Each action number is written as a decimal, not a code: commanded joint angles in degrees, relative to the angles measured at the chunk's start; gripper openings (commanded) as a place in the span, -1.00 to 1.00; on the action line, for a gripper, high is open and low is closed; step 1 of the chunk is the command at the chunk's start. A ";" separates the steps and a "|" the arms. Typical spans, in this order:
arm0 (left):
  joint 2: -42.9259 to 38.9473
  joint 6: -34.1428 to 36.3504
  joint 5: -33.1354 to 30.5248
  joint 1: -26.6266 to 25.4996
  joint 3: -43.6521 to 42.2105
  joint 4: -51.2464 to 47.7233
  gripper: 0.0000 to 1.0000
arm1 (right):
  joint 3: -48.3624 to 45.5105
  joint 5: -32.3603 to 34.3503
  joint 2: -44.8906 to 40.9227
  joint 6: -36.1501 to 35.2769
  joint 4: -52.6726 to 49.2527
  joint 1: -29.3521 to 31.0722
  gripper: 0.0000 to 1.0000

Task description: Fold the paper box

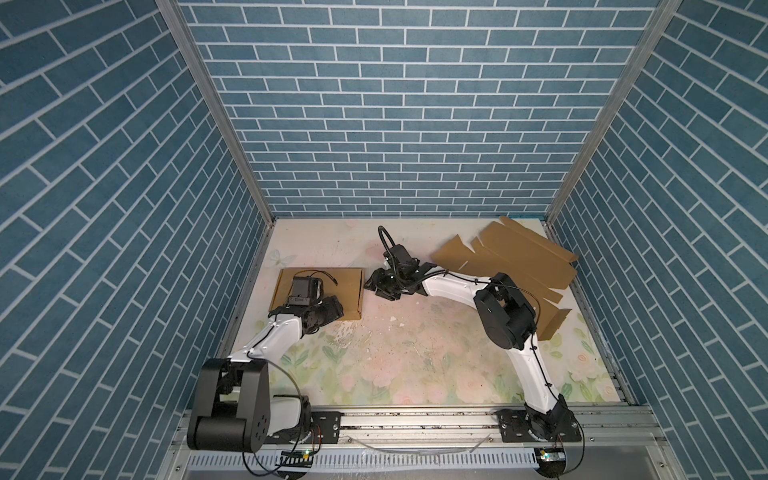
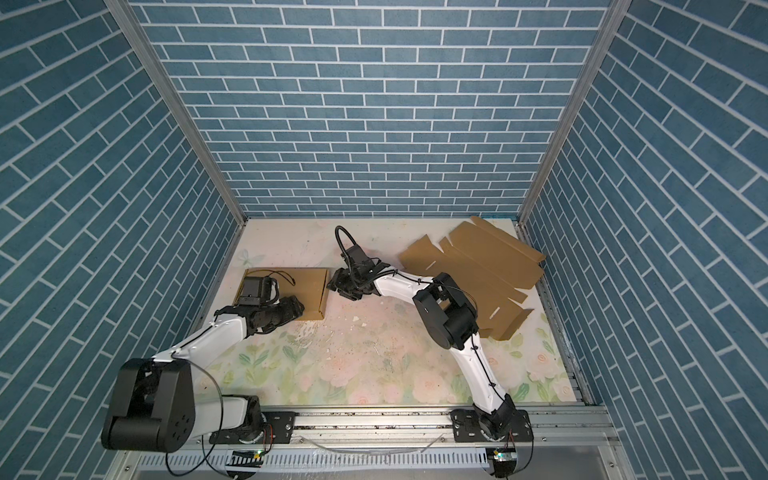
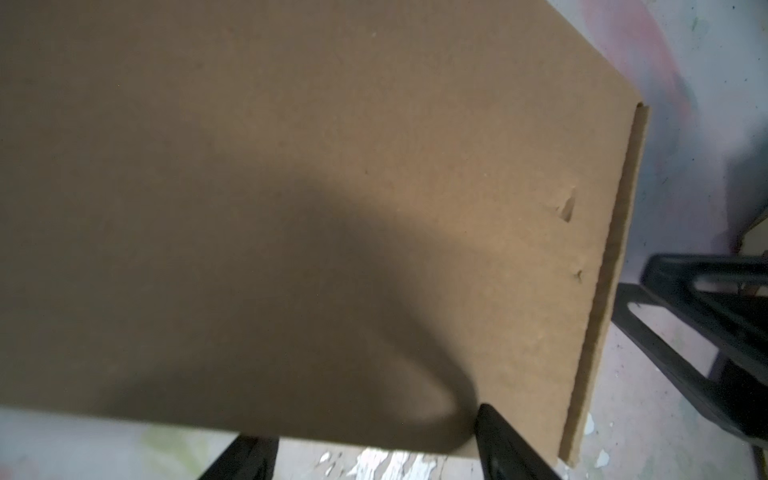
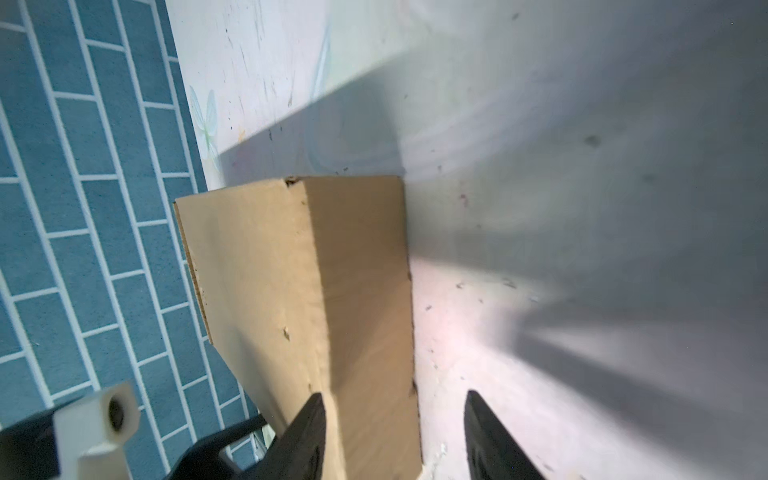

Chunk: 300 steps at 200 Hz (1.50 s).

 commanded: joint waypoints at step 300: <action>-10.31 12.64 -20.31 -15.24 7.74 -2.80 0.77 | 32.69 37.23 15.35 -17.29 -31.49 -21.85 0.49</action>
